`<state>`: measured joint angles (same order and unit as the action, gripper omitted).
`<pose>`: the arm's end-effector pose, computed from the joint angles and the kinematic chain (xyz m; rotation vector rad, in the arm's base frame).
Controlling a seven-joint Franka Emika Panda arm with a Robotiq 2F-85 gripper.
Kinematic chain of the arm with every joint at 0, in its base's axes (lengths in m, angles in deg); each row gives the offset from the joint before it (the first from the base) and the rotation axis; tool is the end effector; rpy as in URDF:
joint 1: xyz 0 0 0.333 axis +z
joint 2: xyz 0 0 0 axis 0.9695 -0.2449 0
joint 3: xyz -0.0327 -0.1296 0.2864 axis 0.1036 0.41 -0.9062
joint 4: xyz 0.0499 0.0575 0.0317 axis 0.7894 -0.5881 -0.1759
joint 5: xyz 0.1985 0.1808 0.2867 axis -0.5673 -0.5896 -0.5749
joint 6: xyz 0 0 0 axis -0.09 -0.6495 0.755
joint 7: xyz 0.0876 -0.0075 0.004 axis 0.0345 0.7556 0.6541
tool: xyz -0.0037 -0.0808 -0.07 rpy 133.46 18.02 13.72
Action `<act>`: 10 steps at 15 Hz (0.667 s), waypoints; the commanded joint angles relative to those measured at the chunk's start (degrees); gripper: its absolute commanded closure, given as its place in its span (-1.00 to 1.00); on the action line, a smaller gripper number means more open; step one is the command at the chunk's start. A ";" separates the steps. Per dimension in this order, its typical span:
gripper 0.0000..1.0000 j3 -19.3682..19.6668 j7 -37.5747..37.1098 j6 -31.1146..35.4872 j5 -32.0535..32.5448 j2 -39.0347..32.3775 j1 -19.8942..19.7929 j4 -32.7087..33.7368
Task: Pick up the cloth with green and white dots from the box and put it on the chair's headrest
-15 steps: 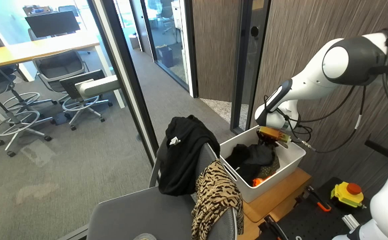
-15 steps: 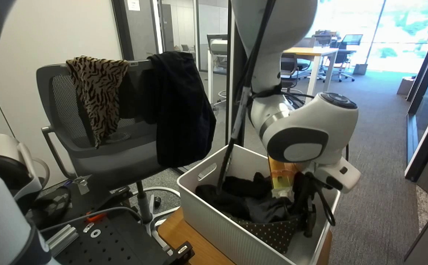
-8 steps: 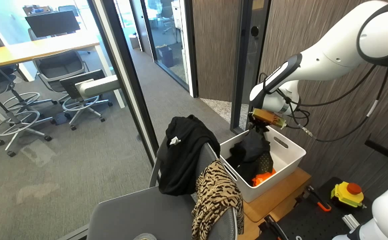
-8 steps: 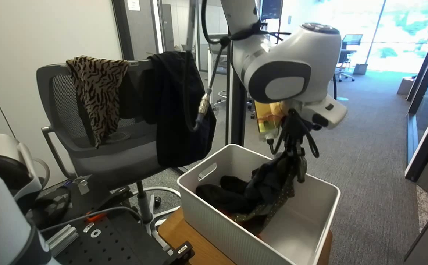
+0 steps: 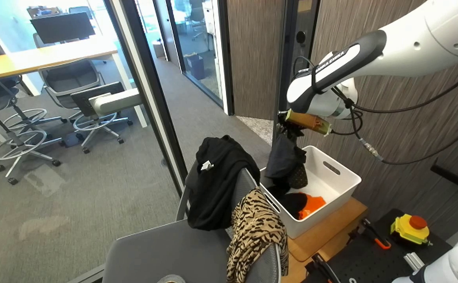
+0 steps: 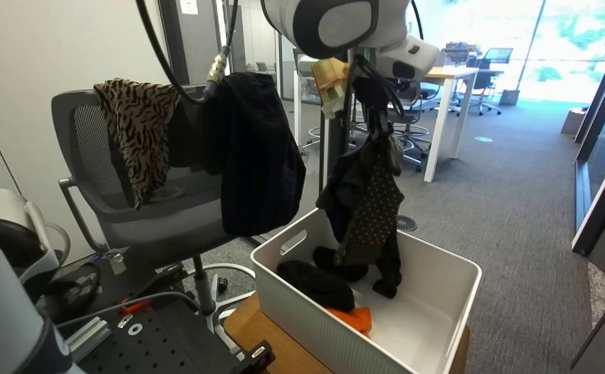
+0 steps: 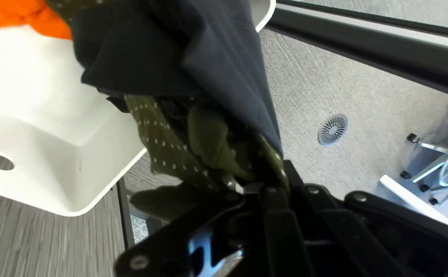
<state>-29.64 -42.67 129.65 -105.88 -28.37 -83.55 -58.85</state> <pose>0.5302 -0.0474 0.3377 -2.6470 0.9950 -0.5218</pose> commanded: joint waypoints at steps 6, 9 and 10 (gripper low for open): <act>0.97 -2.04 -8.38 -3.63 19.43 16.36 3.53 0.86; 0.97 -3.12 -5.07 -7.08 21.66 20.42 6.80 4.08; 0.97 -3.79 -4.19 -8.38 22.21 21.33 7.90 5.42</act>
<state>-32.45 -49.29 125.32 -85.48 -11.16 -78.43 -56.66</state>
